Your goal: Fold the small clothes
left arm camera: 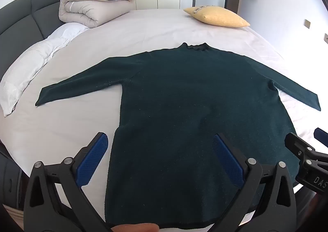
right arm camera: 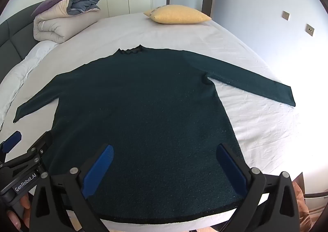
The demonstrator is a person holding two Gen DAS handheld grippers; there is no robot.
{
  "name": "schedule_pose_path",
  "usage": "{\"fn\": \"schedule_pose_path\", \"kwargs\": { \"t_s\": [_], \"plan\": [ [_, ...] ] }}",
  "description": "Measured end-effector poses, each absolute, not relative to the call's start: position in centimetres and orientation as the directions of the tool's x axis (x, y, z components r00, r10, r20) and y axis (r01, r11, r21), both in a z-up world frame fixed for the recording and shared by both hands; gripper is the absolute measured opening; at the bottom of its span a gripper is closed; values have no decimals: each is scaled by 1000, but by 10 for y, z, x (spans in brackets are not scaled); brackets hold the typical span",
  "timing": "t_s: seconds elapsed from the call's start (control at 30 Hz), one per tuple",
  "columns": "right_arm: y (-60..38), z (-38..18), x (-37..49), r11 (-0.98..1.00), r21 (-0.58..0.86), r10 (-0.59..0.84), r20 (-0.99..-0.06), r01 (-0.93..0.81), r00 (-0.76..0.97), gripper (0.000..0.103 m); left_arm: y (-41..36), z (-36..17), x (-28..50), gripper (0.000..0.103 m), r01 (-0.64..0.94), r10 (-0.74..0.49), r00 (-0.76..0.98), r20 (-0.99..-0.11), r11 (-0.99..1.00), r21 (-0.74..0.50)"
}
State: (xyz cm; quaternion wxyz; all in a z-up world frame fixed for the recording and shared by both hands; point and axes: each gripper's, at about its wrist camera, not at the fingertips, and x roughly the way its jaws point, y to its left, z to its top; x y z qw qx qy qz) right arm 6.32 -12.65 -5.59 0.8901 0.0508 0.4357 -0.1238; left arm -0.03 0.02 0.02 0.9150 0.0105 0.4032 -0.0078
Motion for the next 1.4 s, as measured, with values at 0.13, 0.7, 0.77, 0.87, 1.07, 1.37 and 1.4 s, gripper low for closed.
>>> {"fn": "schedule_pose_path", "kwargs": {
  "t_s": [0.13,0.7,0.77,0.87,1.07,1.37,1.4],
  "plan": [
    [-126,-56,63,964,-17,-175,-788,264,590,103,0,3,-3,103,24,-3,681,-732,1000,18],
    [-127,-58,62,964,-17,-175,-792,266,585,103,1,-3,0,103,23,-6,669,-744,1000,12],
    [-126,-58,63,964,-17,-175,-792,265,585,103,1,-3,0,103,23,-7,668,-744,1000,12],
    [-126,-58,63,964,-15,-174,-792,266,585,103,1,-3,0,103,23,-6,668,-744,1000,12],
    [-126,-62,61,964,-18,-175,-792,264,585,103,1,-3,0,103,24,-7,667,-745,1000,12],
    [-126,-60,62,964,-18,-175,-792,265,584,103,-3,-6,0,103,24,-9,666,-746,1000,10],
    [-126,-60,62,964,-18,-175,-793,264,584,103,-3,-6,0,103,24,-8,666,-746,1000,11]
  ]
}}
